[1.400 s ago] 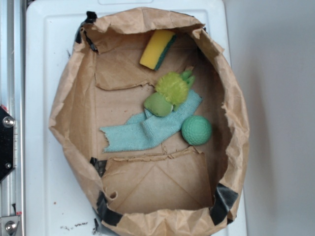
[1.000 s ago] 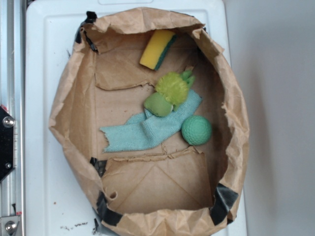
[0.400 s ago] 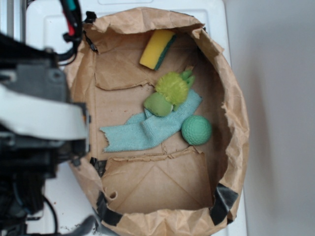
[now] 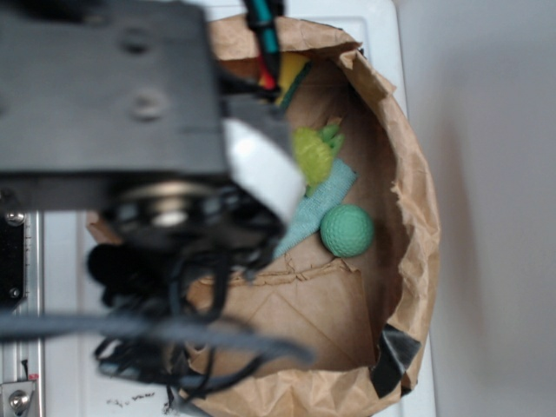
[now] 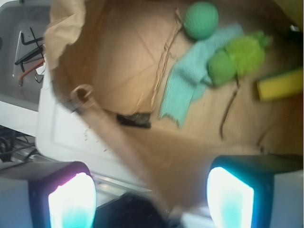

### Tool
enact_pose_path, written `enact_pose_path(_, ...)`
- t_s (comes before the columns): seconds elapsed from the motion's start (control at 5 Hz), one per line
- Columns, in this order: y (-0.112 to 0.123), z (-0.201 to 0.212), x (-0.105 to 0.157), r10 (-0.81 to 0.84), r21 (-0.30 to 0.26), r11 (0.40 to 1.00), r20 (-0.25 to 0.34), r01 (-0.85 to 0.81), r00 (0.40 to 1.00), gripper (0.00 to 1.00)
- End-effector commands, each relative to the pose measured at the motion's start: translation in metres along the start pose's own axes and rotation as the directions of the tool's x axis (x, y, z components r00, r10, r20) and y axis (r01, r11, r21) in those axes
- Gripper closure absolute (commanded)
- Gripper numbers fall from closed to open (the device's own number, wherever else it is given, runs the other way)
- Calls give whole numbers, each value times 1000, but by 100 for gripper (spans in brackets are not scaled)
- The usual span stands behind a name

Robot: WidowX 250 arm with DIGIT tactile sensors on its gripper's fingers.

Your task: Grab the green ball.

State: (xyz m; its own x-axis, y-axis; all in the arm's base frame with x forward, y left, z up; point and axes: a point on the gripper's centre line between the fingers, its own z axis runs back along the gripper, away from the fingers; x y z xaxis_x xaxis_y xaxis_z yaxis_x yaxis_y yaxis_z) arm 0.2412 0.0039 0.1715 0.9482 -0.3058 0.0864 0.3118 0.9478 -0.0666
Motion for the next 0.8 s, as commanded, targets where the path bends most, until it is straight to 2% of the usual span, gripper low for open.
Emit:
enact_pose_path(0.0,25,-13,50,-140,-35,989,76,143,987,0)
enact_pose_path(0.2,35,-16,63,-159,-23,987,95,162,983,0)
enact_pose_path(0.6,35,-16,63,-159,-23,987,95,162,983,0)
